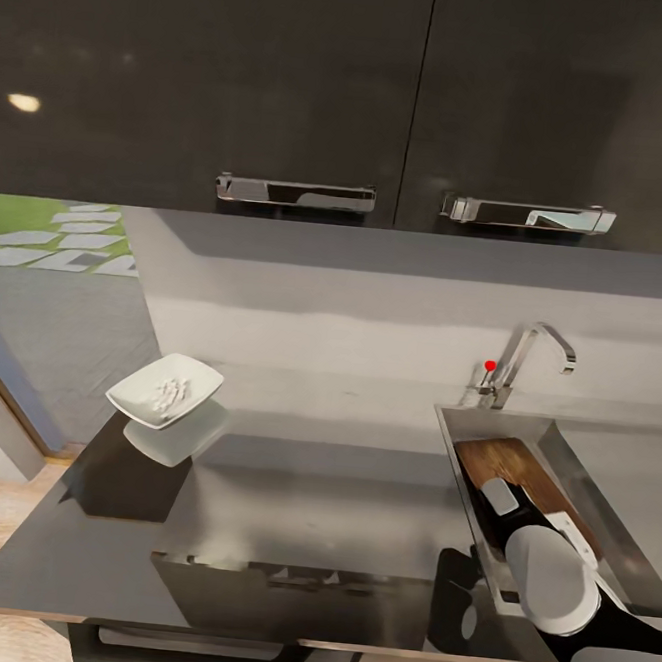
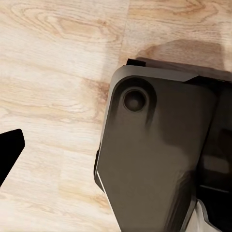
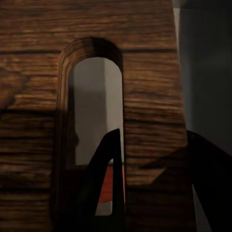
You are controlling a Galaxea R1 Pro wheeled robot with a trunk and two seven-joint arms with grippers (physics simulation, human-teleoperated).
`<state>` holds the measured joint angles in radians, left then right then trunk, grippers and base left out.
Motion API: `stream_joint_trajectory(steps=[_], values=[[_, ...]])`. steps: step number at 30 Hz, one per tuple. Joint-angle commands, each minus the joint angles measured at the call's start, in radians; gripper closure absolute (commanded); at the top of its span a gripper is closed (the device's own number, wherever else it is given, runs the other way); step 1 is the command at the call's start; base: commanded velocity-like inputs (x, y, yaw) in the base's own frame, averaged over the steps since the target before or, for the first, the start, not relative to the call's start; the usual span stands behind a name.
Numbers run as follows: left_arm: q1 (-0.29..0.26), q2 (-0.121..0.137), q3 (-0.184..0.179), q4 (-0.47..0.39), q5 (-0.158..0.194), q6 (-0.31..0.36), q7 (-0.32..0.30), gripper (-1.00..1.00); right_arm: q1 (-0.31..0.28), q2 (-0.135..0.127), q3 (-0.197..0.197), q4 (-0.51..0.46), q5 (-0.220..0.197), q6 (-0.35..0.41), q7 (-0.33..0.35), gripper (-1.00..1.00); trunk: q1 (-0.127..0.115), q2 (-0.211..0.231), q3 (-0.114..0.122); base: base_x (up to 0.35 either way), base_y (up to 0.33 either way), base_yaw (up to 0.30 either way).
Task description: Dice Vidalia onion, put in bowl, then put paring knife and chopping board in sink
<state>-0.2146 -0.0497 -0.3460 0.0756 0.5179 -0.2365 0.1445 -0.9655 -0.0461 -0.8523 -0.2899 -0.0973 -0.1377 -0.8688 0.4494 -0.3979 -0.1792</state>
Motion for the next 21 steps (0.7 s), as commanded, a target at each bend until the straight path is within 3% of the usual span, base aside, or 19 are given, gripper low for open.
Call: stream_joint_trajectory(steps=[1, 21], values=[[-0.002, -0.001, -0.008, 0.004, 0.005, -0.005, 0.001, -1.0, -0.001, -0.001, -0.001, 0.0, -0.01, -0.01, -0.001, -1.0, 0.001, -0.002, -0.002, 0.0, 0.0, 0.0], [-0.002, 0.0, -0.008, 0.003, 0.005, 0.009, 0.0, -1.0, -0.001, 0.0, -0.006, -0.013, -0.013, -0.01, -0.002, -1.0, 0.001, -0.002, -0.002, 0.0, 0.0, 0.0]])
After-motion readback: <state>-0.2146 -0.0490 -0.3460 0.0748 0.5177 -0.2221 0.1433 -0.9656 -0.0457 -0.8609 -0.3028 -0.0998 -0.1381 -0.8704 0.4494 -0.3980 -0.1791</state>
